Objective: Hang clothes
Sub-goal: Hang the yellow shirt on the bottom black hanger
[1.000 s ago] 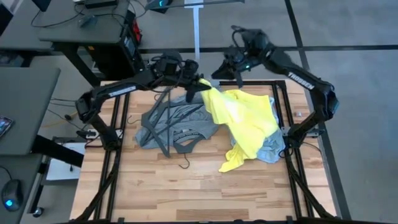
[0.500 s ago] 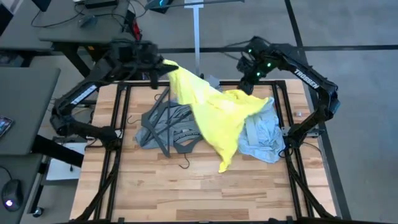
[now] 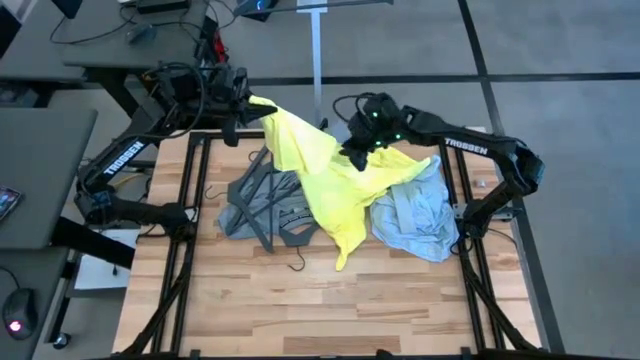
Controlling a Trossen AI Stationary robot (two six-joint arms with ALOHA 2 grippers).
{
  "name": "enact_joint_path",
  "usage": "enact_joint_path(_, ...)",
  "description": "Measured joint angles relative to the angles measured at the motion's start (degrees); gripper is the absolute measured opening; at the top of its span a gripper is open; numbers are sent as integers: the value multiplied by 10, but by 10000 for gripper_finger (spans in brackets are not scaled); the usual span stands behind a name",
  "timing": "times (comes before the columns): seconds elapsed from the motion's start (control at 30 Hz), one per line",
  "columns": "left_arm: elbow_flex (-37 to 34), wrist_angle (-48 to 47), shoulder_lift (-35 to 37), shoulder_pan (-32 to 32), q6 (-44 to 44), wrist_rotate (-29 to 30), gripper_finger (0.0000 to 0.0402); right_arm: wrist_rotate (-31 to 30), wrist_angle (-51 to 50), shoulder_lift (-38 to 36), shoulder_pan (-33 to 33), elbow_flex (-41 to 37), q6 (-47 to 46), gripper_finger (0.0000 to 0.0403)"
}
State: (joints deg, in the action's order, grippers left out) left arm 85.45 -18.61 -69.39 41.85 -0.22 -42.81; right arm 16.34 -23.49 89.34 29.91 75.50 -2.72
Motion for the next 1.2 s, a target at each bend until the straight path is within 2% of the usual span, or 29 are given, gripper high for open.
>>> enact_joint_path(0.13,0,0,-1,5,16,0,0,15,-13,0,0,17,-14,133)
enact_joint_path(0.27,0,3,-1,16,19,0,0,47,-36,0,-16,35,-6,172)
enact_joint_path(0.4,0,12,-1,20,19,1,0,47,-75,3,-45,32,47,217)
enact_joint_path(0.53,0,16,-1,20,19,1,0,43,-76,11,-65,29,60,238)
enact_joint_path(0.6,0,16,-1,20,17,1,0,15,-70,10,-69,30,70,239)
enact_joint_path(0.7,0,17,-1,19,17,1,0,-67,-71,9,-75,30,84,234)
enact_joint_path(0.77,0,16,-1,15,17,1,0,-96,-74,10,-77,30,86,222)
enact_joint_path(0.83,0,17,-1,13,18,1,0,-115,-77,10,-77,30,81,193)
enact_joint_path(0.9,0,21,-1,10,19,1,0,-133,-85,10,-77,30,61,140)
enact_joint_path(1.0,0,20,-1,8,21,1,0,-138,-116,6,-77,37,51,35)
enact_joint_path(1.03,0,20,-1,8,23,1,0,-146,-133,3,-77,47,59,19)
enact_joint_path(1.2,0,3,-1,11,46,41,0,-262,-278,-30,-76,153,120,4)
